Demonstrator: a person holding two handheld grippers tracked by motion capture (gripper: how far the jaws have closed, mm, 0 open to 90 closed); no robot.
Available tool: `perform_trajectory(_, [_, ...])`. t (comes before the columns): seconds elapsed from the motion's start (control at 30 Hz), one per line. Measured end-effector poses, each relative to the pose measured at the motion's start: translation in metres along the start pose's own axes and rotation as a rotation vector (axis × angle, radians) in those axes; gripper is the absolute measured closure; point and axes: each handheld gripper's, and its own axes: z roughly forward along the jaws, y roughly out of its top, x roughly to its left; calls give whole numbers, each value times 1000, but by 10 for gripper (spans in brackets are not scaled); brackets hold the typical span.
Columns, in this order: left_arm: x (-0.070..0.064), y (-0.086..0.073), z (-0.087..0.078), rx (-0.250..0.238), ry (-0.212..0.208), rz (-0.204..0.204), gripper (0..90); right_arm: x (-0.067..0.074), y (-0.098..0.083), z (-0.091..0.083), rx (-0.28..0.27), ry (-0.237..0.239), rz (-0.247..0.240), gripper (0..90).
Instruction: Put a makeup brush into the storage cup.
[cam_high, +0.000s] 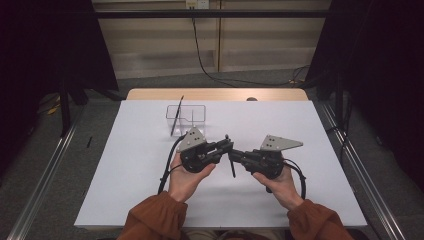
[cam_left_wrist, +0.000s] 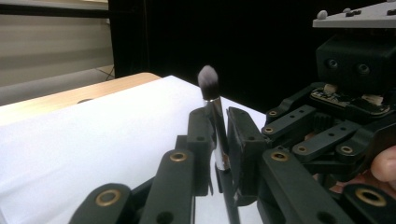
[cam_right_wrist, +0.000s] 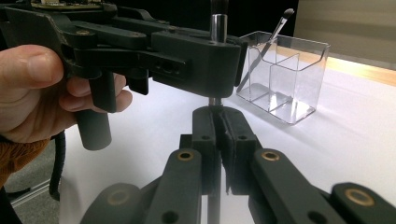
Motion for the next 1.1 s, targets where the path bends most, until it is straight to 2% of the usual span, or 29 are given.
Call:
perform_trajectory(0.07, [1,0,1,-4,-9,-17,814,0,0,0,0,-2,2,849])
perform_trajectory(0.17, [0,0,1,-1,-16,-21,827,0,0,0,-2,-3,3,849])
perform_trajectory(0.67, [-1,3,1,16,-26,-7,840,-1,-1,1,-11,12,15,826])
perform_trajectory(0.87, [-1,3,2,21,-30,-3,840,-2,-2,1,-15,20,20,751])
perform_trajectory(0.97, [-1,3,2,18,-32,0,840,-2,-2,1,-12,14,22,682])
perform_trajectory(1.03, [-1,4,1,20,-33,3,840,-2,-2,1,-11,15,26,604])
perform_trajectory(1.1, [-1,4,1,19,-31,6,840,-2,-2,1,-9,15,26,589])
